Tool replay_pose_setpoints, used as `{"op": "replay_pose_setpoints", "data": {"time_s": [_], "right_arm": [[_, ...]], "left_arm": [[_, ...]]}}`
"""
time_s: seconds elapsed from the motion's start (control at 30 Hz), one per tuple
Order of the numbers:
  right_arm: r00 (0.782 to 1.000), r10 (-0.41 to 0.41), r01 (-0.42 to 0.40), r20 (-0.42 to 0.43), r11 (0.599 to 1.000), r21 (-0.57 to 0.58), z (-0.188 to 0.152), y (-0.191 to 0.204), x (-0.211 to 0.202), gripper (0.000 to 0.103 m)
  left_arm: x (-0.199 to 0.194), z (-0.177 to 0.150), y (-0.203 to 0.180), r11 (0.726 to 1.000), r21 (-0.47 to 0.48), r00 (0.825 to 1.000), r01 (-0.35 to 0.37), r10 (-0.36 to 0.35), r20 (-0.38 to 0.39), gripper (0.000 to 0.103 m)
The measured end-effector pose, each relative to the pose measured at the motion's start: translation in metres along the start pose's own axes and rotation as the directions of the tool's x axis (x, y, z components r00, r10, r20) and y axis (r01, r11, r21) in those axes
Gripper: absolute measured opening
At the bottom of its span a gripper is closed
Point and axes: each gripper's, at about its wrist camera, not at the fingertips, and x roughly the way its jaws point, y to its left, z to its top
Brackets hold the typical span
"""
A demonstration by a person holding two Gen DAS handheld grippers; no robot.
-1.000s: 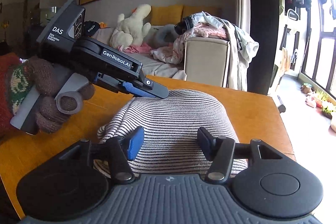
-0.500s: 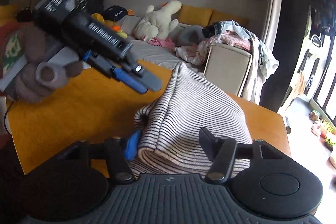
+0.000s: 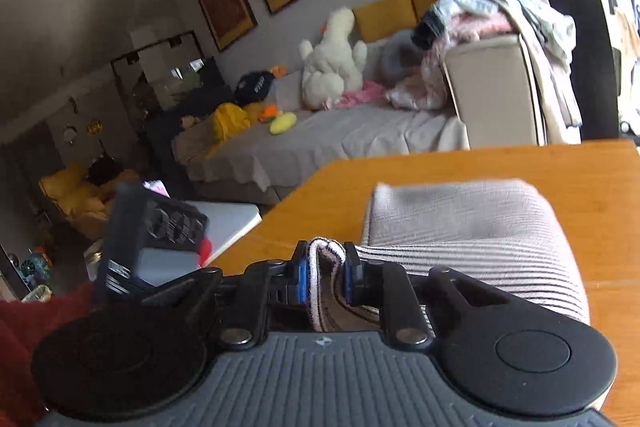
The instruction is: Fold clothes
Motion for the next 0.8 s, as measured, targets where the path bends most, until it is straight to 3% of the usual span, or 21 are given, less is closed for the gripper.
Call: {"op": "replay_pose_setpoints", "data": {"time_s": [0.1, 0.13, 0.2, 0.33, 0.43, 0.53, 0.63, 0.73, 0.77, 0.8], "right_arm": [[1.0, 0.018, -0.018, -0.005, 0.998, 0.054, -0.009, -0.011, 0.007, 0.016], [1.0, 0.01, -0.01, -0.005, 0.999, 0.04, -0.01, -0.009, 0.007, 0.016], [1.0, -0.009, 0.009, -0.012, 1.0, 0.004, -0.015, -0.004, 0.007, 0.016], [0.999, -0.033, 0.032, -0.001, 0.999, -0.042, -0.025, 0.001, 0.006, 0.016], [0.998, -0.064, 0.065, 0.016, 0.993, -0.096, -0.034, 0.011, 0.005, 0.016], [0.994, -0.108, 0.111, 0.029, 0.98, -0.167, -0.044, 0.025, 0.005, 0.017], [0.99, -0.137, 0.142, 0.036, 0.967, -0.214, -0.052, 0.035, 0.005, 0.017], [0.986, -0.165, 0.169, 0.037, 0.953, -0.253, -0.052, 0.043, 0.004, 0.017], [0.984, -0.172, 0.175, 0.036, 0.943, -0.283, -0.053, 0.047, 0.003, 0.022], [0.984, -0.173, 0.175, 0.034, 0.931, -0.319, -0.052, 0.052, 0.001, 0.027]], "left_arm": [[-0.006, -0.001, 0.002, 0.999, 0.031, 1.0, -0.013, 0.013, -0.011, 0.038], [-0.01, -0.001, 0.004, 0.999, 0.039, 1.0, -0.014, 0.015, -0.016, 0.038], [-0.019, 0.0, 0.005, 0.998, 0.059, 0.999, -0.028, 0.029, -0.017, 0.05], [-0.042, 0.004, 0.014, 0.991, 0.086, 0.995, -0.102, 0.102, 0.007, 0.051], [-0.058, 0.01, 0.017, 0.991, 0.056, 0.99, -0.125, 0.121, 0.067, 0.051], [-0.066, 0.026, 0.007, 0.993, 0.057, 0.986, -0.101, 0.093, 0.14, 0.05], [-0.046, 0.054, -0.013, 0.996, 0.072, 0.984, -0.055, 0.042, 0.176, 0.049], [-0.012, 0.07, -0.004, 0.997, 0.044, 0.99, -0.058, 0.051, 0.133, 0.048], [-0.001, 0.075, -0.001, 0.998, 0.035, 0.991, -0.059, 0.054, 0.119, 0.047], [0.009, 0.079, 0.004, 0.998, 0.022, 0.992, -0.067, 0.064, 0.105, 0.04]]}}
